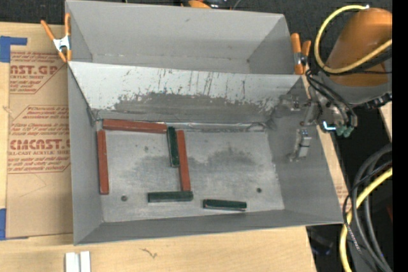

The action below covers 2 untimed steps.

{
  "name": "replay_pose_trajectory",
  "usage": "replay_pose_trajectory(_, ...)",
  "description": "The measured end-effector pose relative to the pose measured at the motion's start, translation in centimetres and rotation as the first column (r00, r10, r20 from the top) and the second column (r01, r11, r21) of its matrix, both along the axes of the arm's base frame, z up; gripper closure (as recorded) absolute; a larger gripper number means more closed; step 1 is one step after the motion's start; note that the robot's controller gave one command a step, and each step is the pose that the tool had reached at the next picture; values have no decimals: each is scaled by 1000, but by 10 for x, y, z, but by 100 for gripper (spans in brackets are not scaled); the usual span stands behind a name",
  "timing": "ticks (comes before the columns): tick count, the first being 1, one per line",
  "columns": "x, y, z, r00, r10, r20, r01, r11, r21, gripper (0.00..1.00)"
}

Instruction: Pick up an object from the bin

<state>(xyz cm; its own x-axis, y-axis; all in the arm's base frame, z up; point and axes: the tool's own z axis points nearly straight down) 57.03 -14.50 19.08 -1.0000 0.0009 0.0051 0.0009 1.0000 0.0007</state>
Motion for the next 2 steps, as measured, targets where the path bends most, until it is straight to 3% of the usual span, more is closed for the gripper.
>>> replay_pose_trajectory(1,-61,42,-102,998,66,-5,-66,998,4,0)
replay_pose_trajectory(2,-79,129,-89,1000,-30,3,30,1000,4,0)
